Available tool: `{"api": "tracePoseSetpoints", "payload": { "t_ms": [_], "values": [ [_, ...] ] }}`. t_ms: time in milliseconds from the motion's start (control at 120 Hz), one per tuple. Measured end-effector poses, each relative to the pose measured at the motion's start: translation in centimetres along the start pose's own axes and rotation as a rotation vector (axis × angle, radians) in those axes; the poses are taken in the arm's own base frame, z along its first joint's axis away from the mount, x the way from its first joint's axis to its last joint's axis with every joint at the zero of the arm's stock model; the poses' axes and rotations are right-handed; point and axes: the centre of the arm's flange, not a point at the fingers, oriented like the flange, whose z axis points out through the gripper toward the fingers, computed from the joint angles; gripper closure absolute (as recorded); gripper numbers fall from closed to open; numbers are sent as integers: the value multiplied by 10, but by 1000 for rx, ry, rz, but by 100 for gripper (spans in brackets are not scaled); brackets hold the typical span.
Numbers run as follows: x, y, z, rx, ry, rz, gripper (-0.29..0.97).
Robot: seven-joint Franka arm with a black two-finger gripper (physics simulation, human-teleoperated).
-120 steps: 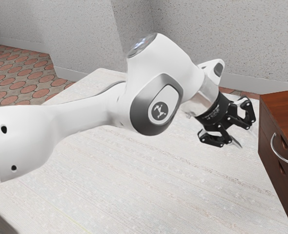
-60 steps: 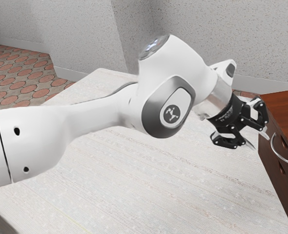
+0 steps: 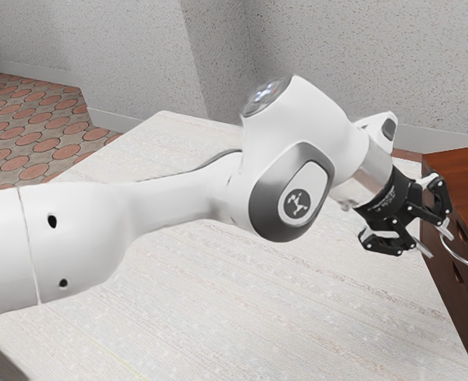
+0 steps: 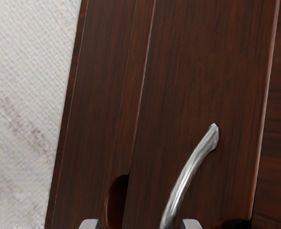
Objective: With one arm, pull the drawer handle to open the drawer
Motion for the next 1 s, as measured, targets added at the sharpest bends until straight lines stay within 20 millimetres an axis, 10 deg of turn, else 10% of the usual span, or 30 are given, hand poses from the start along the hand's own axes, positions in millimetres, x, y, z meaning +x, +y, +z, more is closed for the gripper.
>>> {"api": "tracePoseSetpoints", "payload": {
  "t_ms": [1000],
  "values": [
    [-5,-8,-2,12,8,-12,67]
  ]
}}
